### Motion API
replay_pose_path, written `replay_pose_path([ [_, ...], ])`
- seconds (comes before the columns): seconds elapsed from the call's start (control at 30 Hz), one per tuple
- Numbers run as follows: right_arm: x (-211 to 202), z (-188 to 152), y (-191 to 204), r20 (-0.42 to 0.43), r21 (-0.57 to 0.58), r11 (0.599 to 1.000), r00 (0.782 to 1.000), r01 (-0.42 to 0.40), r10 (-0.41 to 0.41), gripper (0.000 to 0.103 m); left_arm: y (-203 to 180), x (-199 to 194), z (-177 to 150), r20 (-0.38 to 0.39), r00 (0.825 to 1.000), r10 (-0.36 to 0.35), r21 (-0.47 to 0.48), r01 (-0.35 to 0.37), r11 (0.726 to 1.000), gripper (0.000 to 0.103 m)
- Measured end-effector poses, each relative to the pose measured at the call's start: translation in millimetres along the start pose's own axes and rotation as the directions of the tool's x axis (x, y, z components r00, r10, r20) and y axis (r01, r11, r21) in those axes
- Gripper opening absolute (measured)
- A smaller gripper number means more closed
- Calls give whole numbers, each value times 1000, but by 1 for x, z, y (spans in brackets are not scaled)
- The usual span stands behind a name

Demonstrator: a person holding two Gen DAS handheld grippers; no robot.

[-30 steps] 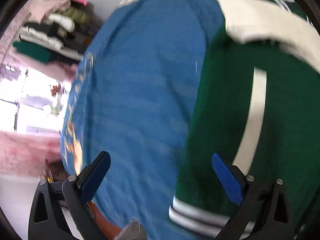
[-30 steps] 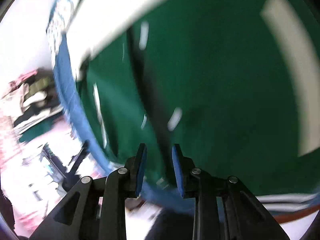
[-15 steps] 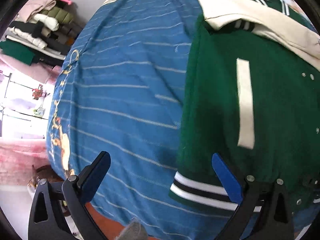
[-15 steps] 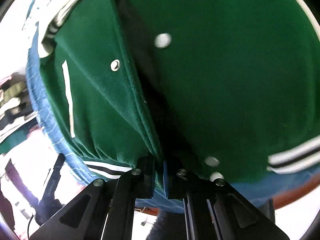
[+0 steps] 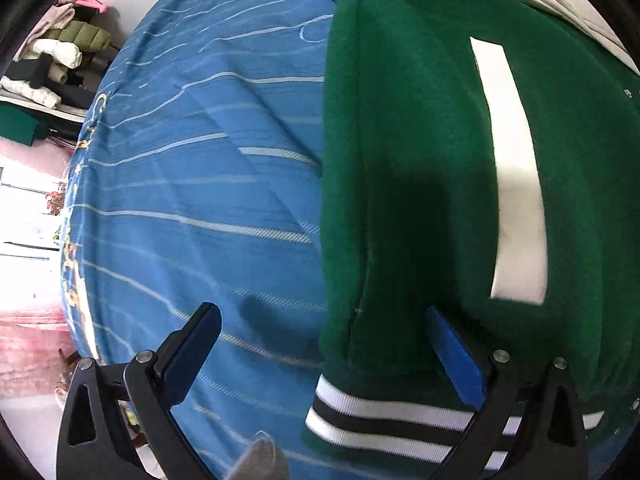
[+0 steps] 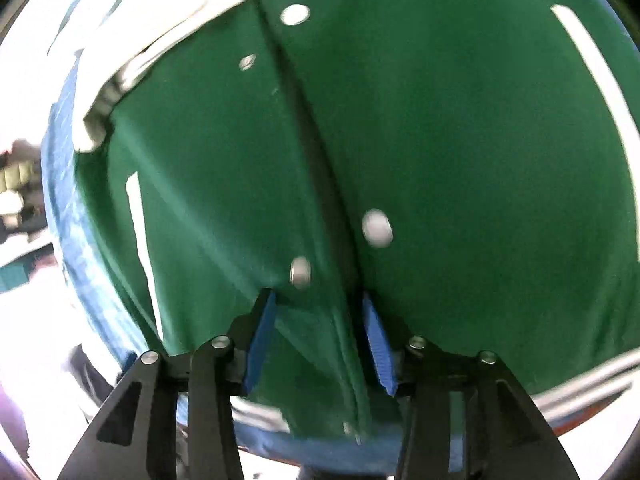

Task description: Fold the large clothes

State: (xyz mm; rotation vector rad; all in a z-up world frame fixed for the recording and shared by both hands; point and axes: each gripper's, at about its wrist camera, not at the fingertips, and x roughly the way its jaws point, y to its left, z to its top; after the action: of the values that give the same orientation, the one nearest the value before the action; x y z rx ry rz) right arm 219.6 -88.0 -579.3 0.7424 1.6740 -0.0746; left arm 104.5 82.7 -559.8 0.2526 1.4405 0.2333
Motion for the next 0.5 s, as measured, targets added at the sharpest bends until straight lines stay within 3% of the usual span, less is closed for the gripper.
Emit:
replay_pose_path([
  [0.1, 0, 5, -11, 37, 33, 998, 998, 55, -56, 4, -5, 7, 5, 18, 1000, -24, -30, 25, 999, 103],
  [0.2, 0, 2, 4, -3, -66, 993, 995, 96, -96, 5, -2, 11, 12, -24, 997, -67, -108, 64, 992, 103],
  [0.27, 1, 4, 21, -47, -96, 995, 998, 36, -41, 11, 2, 11, 16, -56, 996, -75, -123, 68, 990, 103],
  [0.33, -27, 1, 11, -25, -80, 997, 1000, -2, 0, 13, 2, 1, 17, -62, 998, -34, -118, 26, 993, 103],
  [0.4, -67, 4, -26, 45, -16, 1000, 999, 17, -16, 21, -1, -21, 16, -34, 999, 21, -118, -25, 993, 103],
  [0.5, -118, 0, -114, 99, 122, 982, 983, 141, -153, 30, -19, -61, 7, 5, 999, 37, -126, -36, 991, 103],
])
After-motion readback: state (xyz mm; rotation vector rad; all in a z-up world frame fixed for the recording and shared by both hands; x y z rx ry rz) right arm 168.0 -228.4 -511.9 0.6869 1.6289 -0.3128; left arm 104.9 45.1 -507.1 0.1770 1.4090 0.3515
